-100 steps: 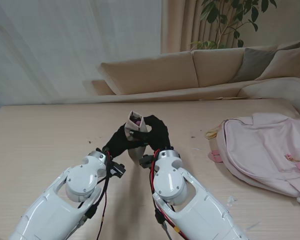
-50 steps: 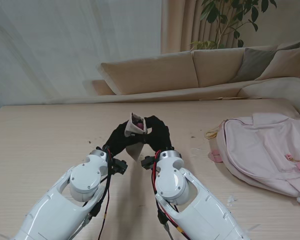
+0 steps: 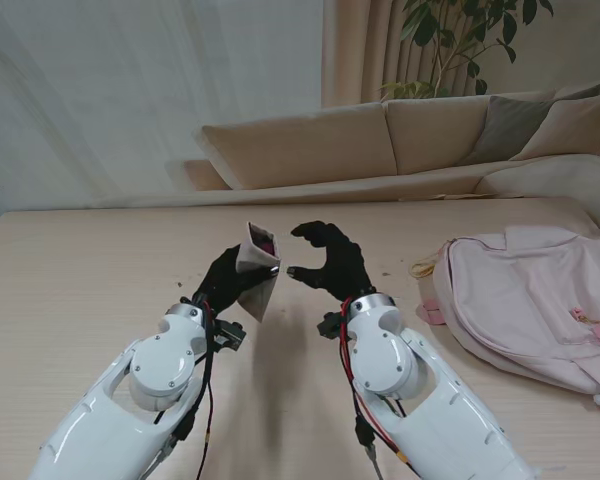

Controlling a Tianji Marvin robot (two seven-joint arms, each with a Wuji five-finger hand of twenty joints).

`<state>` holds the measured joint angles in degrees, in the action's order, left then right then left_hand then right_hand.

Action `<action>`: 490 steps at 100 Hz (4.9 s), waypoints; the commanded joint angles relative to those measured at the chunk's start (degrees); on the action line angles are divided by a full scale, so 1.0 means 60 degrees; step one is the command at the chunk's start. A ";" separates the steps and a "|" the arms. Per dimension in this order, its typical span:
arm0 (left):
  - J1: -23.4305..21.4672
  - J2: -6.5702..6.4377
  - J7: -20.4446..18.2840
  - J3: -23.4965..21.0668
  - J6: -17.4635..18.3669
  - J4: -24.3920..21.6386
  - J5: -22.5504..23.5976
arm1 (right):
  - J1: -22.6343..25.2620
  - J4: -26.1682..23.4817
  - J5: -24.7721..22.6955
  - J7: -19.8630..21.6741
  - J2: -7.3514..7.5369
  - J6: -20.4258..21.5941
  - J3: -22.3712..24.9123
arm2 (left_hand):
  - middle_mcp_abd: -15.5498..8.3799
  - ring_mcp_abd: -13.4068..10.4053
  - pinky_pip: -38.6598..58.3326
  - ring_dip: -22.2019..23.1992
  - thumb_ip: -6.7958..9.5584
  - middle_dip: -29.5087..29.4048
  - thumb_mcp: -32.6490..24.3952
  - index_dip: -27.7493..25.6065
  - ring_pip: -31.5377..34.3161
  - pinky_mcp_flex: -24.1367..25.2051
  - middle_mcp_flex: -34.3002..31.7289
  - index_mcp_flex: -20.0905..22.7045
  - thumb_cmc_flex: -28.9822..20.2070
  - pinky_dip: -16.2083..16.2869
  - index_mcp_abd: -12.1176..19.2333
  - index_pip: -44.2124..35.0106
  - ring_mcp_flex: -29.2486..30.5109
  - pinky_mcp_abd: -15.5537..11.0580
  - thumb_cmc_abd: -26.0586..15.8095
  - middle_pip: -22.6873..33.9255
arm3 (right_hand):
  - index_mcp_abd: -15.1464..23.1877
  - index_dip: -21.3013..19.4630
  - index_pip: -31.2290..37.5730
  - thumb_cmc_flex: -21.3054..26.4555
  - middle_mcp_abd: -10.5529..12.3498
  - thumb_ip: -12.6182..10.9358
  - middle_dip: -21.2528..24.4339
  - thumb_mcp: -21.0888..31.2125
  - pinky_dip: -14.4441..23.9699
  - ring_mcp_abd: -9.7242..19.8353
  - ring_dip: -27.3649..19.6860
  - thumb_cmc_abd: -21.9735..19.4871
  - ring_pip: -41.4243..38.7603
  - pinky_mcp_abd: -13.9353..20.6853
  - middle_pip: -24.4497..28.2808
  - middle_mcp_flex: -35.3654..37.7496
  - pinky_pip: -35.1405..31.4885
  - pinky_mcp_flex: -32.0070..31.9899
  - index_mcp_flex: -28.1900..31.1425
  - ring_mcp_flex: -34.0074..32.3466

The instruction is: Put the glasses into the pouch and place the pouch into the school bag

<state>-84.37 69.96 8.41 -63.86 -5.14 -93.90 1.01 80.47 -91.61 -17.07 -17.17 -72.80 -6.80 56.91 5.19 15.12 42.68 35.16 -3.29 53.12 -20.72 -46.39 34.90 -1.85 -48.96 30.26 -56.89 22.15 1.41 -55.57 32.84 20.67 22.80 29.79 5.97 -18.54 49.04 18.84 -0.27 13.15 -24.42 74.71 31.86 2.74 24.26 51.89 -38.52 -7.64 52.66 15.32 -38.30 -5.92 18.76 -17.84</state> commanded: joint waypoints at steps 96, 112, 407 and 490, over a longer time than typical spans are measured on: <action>0.0113 -0.0563 -0.0664 -0.0213 0.1657 0.0643 0.2739 | 0.1079 0.2121 -0.6102 0.0745 0.1620 -0.1669 0.3409 | -0.0342 -0.0242 0.0866 0.0073 -0.0059 0.0240 0.0158 -0.0243 0.0226 -0.0036 -0.0317 0.0179 -0.0091 0.0380 0.0704 -0.0263 0.0127 -0.0727 -0.0365 -0.0046 | -0.0765 0.0502 -0.0503 -0.1366 -0.0558 -0.0062 0.0559 -0.0782 0.0325 -0.0092 -0.0512 -0.0004 0.0932 0.0182 -0.0932 -0.0999 -0.0121 -0.0002 -0.1330 0.0969; 0.0188 -0.0558 -0.0692 -0.0168 0.1701 0.0721 0.2682 | 0.1217 0.2368 -0.6108 0.0378 0.1607 -0.1446 0.3862 | -0.0351 -0.0263 0.0832 0.0057 -0.0064 0.0233 0.0149 -0.0234 0.0206 -0.0029 -0.0309 0.0160 -0.0080 0.0364 0.0726 -0.0264 0.0129 -0.0697 -0.0375 -0.0054 | -0.0668 0.0485 -0.0416 -0.1013 -0.0510 -0.0107 0.0609 -0.0933 0.0287 -0.0034 -0.0517 -0.0256 0.0930 0.0193 -0.1055 -0.0968 -0.0134 0.0002 -0.1381 0.0938; 0.0369 -0.0536 -0.0831 -0.0047 0.1611 0.0841 0.2385 | 0.2168 0.2693 -0.4530 -0.1291 0.1192 0.0707 0.4765 | -0.0291 -0.0234 0.0796 0.0029 -0.0066 0.0111 0.0316 -0.0168 0.0194 0.0024 -0.0282 0.0121 -0.0192 0.0346 0.0604 -0.0308 0.0162 -0.0650 -0.0428 0.0013 | -0.1918 0.2930 0.1056 0.2679 -0.2494 0.0806 0.1278 -0.0222 -0.1437 -0.2754 -0.1168 -0.2203 0.0861 -0.2284 -0.3084 0.8210 -0.5002 0.2840 0.4783 -0.7379; 0.0429 -0.0482 -0.0644 0.0063 0.1593 0.0875 0.2405 | 0.0742 0.4989 -0.6644 -0.2762 0.1577 -0.1009 0.3171 | -0.0295 -0.0238 0.0777 0.0036 -0.0052 0.0093 0.0392 -0.0135 0.0213 0.0035 -0.0274 0.0134 -0.0206 0.0337 0.0594 -0.0310 0.0188 -0.0609 -0.0425 0.0038 | -0.0742 0.0052 0.0194 -0.0754 -0.0818 0.0038 -0.0035 0.0475 -0.0712 -0.0599 0.0517 0.1637 -0.1031 0.0038 0.0164 0.0132 -0.5903 0.0466 -0.1417 -0.0844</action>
<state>-81.63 66.65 5.10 -63.40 4.38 -88.13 15.47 84.25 -61.38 -56.58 -34.46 -63.62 -12.89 76.47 5.06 15.04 46.20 35.23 -3.28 53.48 -19.70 -47.04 34.93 -2.57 -48.96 30.26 -56.91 23.58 2.93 -55.65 32.83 17.69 22.74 29.72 3.55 -21.87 52.32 18.54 -6.82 13.90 -25.99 77.70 27.56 -2.61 28.72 60.28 -48.53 -9.84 55.83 23.45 -75.11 0.66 16.52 -29.09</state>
